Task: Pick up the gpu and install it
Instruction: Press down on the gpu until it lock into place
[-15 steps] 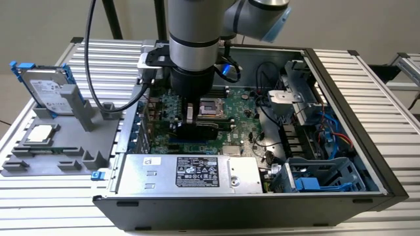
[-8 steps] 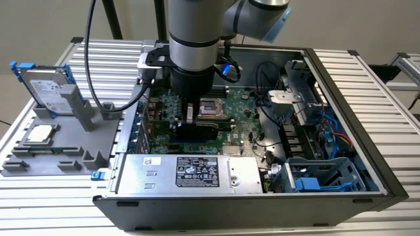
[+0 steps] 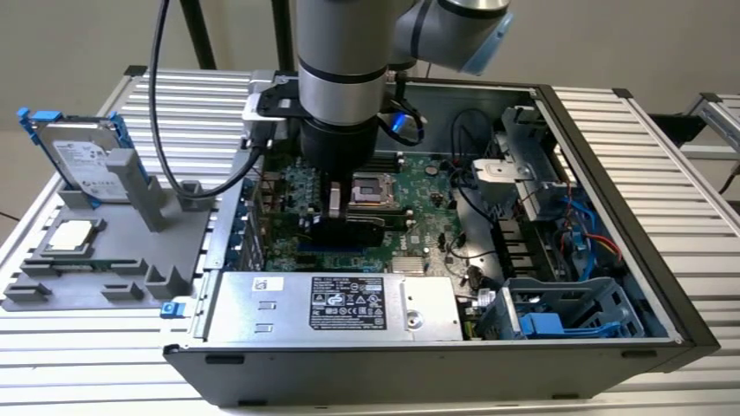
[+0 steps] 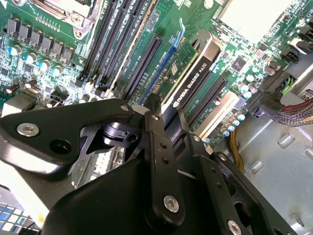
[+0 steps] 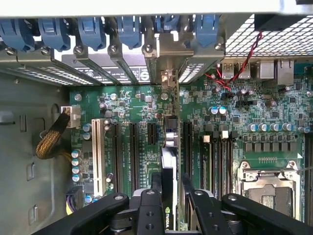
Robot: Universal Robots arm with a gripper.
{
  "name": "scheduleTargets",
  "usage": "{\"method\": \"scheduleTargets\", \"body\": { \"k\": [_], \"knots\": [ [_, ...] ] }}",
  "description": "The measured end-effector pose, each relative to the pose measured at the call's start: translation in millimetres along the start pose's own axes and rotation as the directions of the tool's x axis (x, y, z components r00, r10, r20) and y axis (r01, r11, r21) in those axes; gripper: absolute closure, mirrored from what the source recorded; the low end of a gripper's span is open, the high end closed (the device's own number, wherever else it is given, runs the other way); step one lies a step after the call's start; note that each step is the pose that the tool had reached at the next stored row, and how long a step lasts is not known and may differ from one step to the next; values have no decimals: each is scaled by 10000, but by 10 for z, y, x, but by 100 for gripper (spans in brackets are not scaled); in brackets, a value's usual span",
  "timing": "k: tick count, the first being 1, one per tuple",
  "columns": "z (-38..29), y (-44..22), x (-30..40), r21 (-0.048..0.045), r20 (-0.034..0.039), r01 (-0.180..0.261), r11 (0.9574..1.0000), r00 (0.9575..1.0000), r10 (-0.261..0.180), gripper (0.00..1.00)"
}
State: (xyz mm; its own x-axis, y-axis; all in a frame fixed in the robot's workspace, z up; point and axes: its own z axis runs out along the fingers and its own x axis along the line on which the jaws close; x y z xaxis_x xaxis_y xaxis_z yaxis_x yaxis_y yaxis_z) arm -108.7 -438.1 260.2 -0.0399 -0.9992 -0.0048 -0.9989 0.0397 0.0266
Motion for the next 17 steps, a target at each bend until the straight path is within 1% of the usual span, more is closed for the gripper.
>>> {"method": "scheduleTargets", "body": {
  "k": [5, 11, 17],
  "knots": [
    [1, -29, 10, -22, -3, 168, 9999, 9999, -168, 100],
    [0, -30, 21, -29, -10, 290, 9996, 9996, -290, 100],
    [18, -27, 21, -29, -10, 295, 9996, 9996, -295, 100]
  ]
}}
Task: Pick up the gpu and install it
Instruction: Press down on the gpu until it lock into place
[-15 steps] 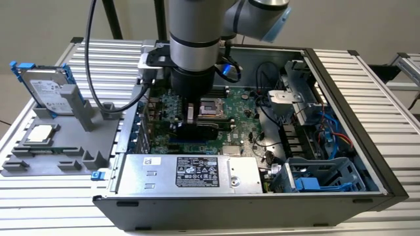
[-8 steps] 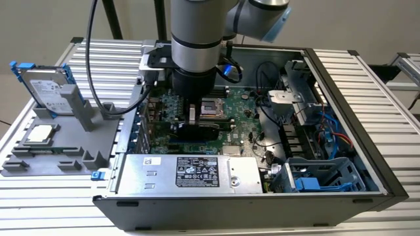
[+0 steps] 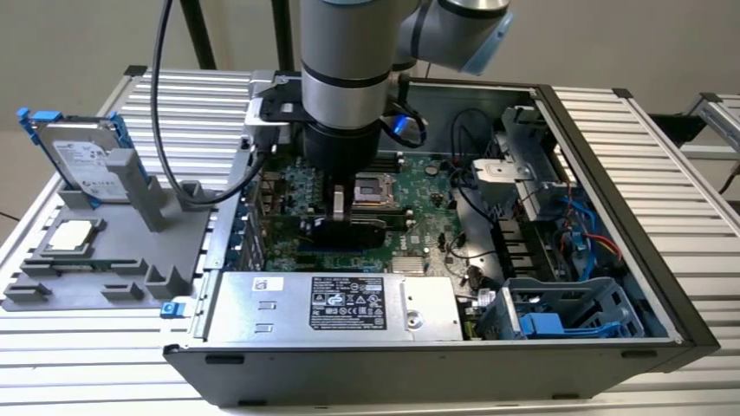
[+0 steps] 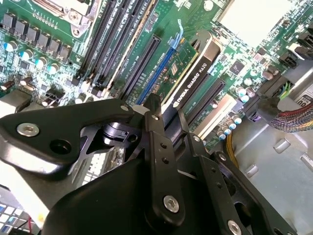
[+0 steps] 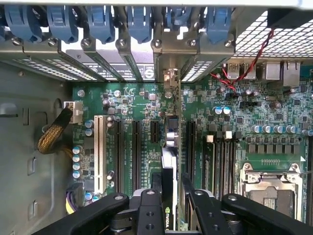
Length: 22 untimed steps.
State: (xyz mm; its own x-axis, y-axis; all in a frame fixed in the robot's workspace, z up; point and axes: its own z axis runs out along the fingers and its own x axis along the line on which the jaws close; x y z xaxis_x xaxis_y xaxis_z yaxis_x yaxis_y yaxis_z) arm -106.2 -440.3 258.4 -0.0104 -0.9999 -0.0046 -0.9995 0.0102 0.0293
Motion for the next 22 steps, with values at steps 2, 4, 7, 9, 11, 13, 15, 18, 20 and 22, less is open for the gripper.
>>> {"method": "scheduleTargets", "body": {
  "k": [2, 4, 7, 9, 11, 13, 15, 18, 20, 22],
  "knots": [
    [7, 2, 0, 0, 0, 0, 10000, 10000, 0, 100],
    [13, 6, 0, -1, -2, 0, 10000, 10000, 0, 100],
    [25, 12, 0, -1, -3, 0, 10000, 10000, 0, 100],
    [44, 12, 0, 1, 2, -1, 10000, 10000, 1, 100],
    [73, 11, 1, -3, -8, 1, 10000, 10000, -1, 100],
    [98, 12, 2, -10, -6, -1, 10000, 10000, 1, 100],
    [104, 12, 1, -3, -3, -3, 10000, 10000, 3, 100],
    [106, 11, 0, -1, 0, 0, 10000, 10000, 0, 100],
    [114, 8, -2, 14, 23, 5, 10000, 10000, -5, 100],
    [111, 9, -1, 6, 11, 6, 10000, 10000, -6, 0]
  ]
}}
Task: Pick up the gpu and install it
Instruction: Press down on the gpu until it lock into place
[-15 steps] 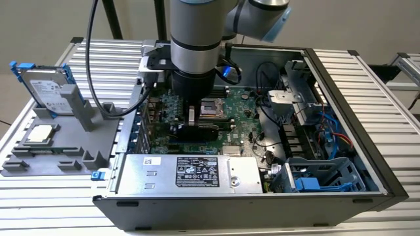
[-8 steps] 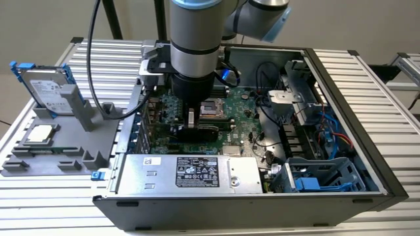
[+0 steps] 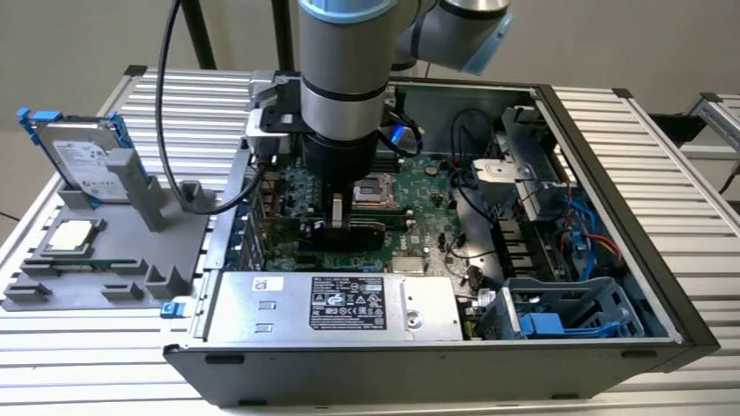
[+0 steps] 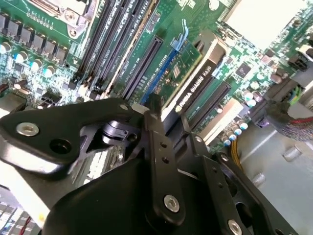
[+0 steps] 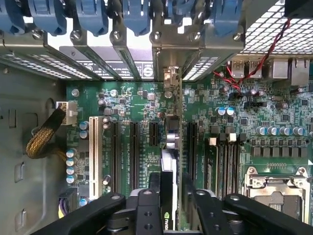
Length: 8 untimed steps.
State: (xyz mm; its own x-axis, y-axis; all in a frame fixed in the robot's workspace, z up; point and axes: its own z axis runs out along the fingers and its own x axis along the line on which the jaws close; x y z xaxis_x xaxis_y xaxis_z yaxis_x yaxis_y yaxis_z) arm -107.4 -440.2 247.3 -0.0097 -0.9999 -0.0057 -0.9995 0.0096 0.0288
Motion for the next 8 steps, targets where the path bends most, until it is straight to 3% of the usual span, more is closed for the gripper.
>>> {"method": "scheduleTargets", "body": {
  "k": [5, 8],
  "knots": [
    [-16, 2, 1, -7, -32, 2, 10000, 10000, -2, 0],
    [-143, 6, 1, -7, -40, 1, 10000, 10000, -1, 0]
  ]
}}
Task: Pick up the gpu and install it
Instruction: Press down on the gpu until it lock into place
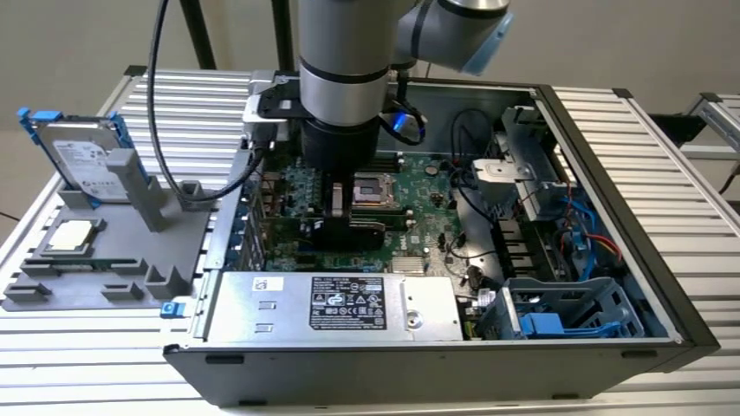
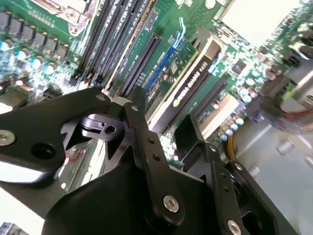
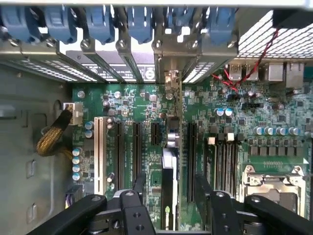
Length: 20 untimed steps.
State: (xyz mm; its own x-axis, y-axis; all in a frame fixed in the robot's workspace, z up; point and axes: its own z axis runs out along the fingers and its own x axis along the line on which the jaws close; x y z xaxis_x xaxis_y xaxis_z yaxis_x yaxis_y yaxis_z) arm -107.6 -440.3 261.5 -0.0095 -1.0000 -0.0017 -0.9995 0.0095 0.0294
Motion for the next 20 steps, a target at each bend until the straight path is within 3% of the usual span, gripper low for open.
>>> {"method": "scheduleTargets", "body": {
  "k": [5, 6, 20],
  "knots": [
    [-203, 6, -1, 1, 1, 1, 10000, 10000, -1, 0],
    [-203, 6, -1, 2, 0, 0, 10000, 10000, 0, 100],
    [-204, 6, -4, 1, -1, 1, 10000, 10000, -1, 100]
  ]
}}
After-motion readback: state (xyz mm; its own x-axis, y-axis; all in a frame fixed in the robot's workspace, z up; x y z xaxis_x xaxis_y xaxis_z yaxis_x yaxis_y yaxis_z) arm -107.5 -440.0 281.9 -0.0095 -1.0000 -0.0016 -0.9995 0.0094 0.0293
